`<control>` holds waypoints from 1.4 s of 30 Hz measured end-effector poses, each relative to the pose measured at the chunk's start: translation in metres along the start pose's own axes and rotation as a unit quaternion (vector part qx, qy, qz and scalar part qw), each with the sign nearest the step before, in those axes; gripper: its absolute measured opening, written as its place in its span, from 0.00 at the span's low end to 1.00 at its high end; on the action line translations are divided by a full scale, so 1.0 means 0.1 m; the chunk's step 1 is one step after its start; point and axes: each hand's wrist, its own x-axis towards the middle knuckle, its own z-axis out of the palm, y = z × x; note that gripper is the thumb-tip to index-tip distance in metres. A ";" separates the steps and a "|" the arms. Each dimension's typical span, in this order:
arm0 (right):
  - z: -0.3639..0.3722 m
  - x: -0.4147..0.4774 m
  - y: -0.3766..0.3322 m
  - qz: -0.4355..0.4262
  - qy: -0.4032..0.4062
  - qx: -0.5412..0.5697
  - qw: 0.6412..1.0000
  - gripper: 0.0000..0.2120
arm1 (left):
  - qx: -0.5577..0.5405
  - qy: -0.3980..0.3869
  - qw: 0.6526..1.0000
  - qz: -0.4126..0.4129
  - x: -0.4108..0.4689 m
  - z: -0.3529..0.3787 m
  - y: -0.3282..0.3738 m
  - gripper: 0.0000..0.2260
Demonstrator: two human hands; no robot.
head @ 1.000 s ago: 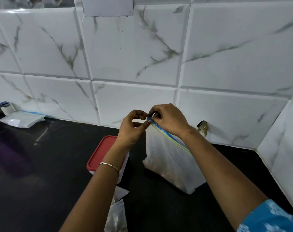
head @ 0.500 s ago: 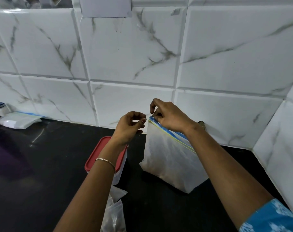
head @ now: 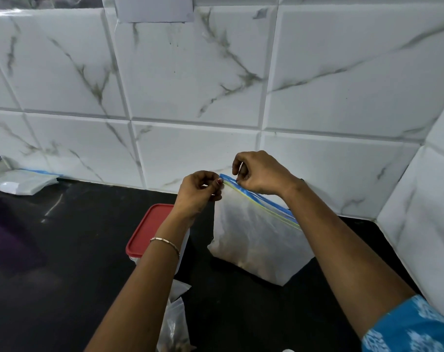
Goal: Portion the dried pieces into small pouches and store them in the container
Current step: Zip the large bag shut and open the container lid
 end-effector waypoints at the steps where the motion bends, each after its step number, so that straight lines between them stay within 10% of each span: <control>1: -0.02 -0.01 0.01 -0.004 -0.002 0.019 1.000 0.09 | -0.008 0.002 1.000 -0.003 -0.01 0.00 0.01 0.02; 42: 0.06 -0.44 0.33 0.071 0.070 -0.010 0.995 0.05 | 0.038 0.030 0.998 0.032 0.05 0.06 -0.14 0.08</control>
